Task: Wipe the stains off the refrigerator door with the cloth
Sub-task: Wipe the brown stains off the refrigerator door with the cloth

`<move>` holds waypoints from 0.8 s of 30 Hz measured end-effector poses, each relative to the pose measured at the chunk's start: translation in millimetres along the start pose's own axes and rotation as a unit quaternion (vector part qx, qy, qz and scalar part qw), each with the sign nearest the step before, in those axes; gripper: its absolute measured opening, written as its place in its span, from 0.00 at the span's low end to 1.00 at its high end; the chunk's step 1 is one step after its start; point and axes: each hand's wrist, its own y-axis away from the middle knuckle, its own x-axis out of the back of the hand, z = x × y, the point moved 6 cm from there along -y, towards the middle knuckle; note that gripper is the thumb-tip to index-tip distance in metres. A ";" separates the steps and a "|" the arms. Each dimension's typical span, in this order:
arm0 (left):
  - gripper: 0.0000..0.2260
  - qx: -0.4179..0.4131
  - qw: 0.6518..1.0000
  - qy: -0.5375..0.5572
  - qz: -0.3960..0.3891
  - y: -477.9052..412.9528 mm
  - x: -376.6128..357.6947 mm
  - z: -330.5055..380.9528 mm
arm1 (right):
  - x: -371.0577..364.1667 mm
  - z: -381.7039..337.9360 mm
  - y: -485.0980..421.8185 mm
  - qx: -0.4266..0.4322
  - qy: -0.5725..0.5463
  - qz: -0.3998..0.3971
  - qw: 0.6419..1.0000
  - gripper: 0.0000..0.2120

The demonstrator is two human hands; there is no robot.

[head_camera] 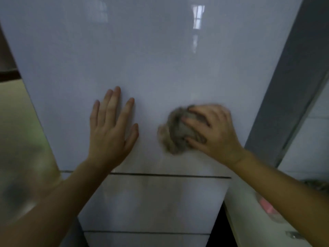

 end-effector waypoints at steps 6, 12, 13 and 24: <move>0.25 -0.015 0.999 -0.005 0.030 -41.1 2.1 28.7 | 57.8 70.9 -76.4 -0.119 0.014 0.096 0.988 0.24; 0.27 -0.006 0.999 -0.016 0.044 -40.2 -11.0 32.8 | -1.6 22.1 25.8 -0.005 0.003 0.019 1.000 0.22; 0.27 -0.003 0.999 -0.019 0.049 -39.2 -11.8 31.2 | -15.5 3.7 53.0 0.042 -0.008 -0.003 0.999 0.19; 0.28 -0.016 0.998 -0.028 0.049 -39.1 -13.2 30.9 | -13.4 1.9 105.7 0.123 0.008 -0.049 0.991 0.11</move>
